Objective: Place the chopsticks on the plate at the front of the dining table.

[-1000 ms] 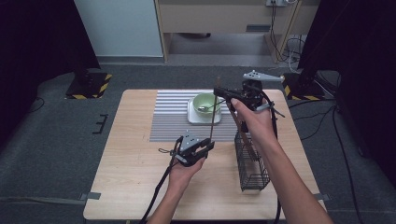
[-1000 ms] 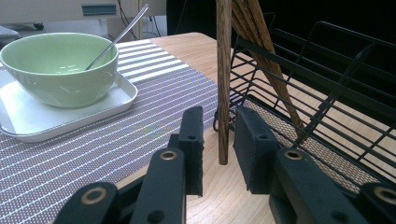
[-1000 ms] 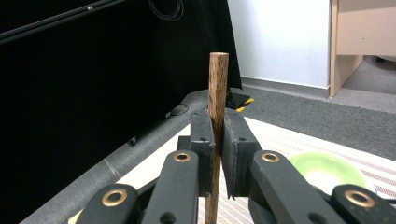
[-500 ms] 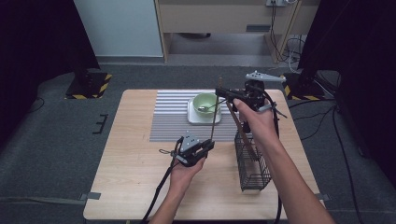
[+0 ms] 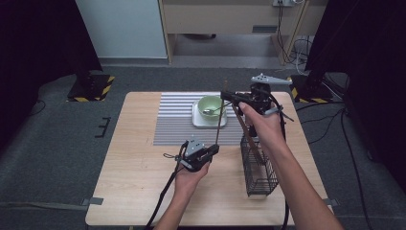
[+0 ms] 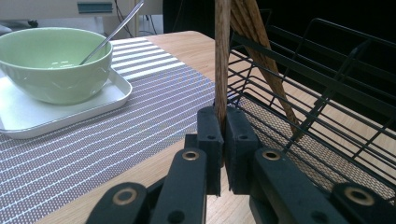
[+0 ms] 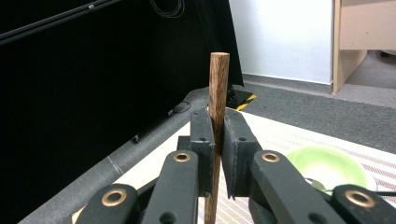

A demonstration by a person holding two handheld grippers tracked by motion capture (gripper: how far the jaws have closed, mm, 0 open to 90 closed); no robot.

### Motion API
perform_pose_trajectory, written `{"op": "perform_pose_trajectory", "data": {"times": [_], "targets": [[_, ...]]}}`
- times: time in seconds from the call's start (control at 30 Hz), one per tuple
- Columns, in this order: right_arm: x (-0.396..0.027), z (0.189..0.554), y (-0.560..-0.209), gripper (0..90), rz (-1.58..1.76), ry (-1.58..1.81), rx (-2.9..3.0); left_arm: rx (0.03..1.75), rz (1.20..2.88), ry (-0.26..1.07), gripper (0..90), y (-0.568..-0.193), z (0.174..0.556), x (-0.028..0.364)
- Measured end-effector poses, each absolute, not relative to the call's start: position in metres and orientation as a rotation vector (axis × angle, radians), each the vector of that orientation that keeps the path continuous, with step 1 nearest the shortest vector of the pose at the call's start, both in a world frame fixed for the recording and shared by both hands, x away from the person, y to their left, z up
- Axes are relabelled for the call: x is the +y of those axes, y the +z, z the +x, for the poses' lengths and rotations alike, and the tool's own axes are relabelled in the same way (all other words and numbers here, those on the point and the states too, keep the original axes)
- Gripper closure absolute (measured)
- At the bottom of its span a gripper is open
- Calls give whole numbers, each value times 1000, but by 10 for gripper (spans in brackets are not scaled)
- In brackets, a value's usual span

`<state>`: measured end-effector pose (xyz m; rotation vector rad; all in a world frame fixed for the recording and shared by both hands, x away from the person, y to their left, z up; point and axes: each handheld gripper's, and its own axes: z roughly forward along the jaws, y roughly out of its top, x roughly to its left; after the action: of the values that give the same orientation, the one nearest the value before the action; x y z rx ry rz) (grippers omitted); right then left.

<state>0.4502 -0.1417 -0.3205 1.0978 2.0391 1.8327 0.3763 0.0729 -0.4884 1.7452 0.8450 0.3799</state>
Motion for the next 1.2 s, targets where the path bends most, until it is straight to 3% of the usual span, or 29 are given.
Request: {"op": "perform_pose_trajectory", "data": {"times": [0.27,0.43,0.87,1.2], "targets": [[-142,451,-321,829,1093,1828,2038,850,1748,386,861,-488,376,75],[-145,448,-321,736,1064,1811,2027,872,1742,381,862,-487,378,77],[-167,446,-331,639,1035,1637,2021,920,1714,417,861,-479,383,94],[-201,453,-357,549,1097,1489,1993,946,1707,441,862,-476,388,106]]}}
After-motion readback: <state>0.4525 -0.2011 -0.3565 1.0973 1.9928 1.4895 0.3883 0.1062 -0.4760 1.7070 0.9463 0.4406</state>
